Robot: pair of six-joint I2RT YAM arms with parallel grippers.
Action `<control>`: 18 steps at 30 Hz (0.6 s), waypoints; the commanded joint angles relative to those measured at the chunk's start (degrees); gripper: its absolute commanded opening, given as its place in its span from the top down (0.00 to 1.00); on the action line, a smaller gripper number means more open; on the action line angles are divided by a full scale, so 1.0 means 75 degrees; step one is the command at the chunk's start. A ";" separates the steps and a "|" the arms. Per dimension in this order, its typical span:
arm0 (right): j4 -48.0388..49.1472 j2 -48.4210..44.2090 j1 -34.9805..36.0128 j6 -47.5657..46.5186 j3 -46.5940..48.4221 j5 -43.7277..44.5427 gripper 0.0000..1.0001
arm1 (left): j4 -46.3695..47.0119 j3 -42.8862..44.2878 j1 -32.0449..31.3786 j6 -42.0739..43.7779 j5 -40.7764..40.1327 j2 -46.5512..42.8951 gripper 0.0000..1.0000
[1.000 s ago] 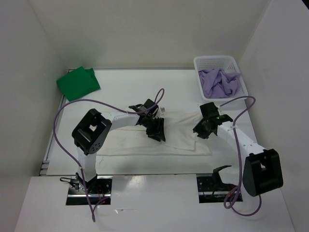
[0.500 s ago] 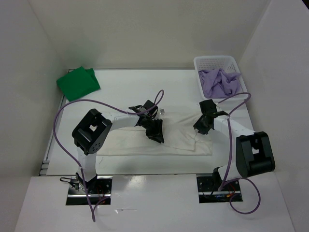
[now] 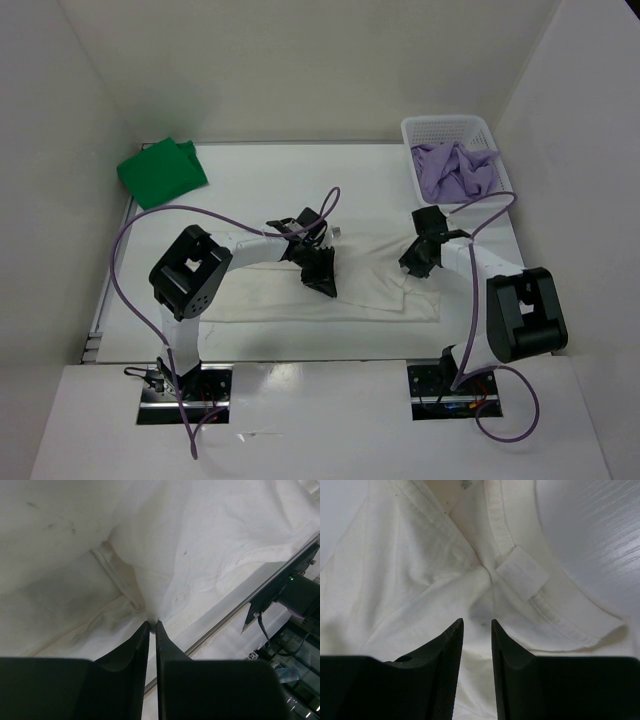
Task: Fold and stack the t-shirts
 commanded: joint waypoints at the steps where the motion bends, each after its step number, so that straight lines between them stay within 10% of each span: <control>1: 0.0017 -0.0309 -0.0026 -0.0001 -0.0097 0.0224 0.65 | -0.0016 -0.0064 0.0053 0.0208 0.0324 0.0077 0.87; 12: -0.0301 -0.0309 -0.0026 -0.0001 -0.0249 0.0059 0.67 | -0.0016 -0.0473 0.0193 0.0279 0.0558 -0.0087 0.93; 18: 0.0038 -0.0169 -0.0026 -0.0071 -0.0238 -0.0246 0.86 | -0.0086 -0.0556 0.0263 0.0419 0.0628 -0.0087 0.93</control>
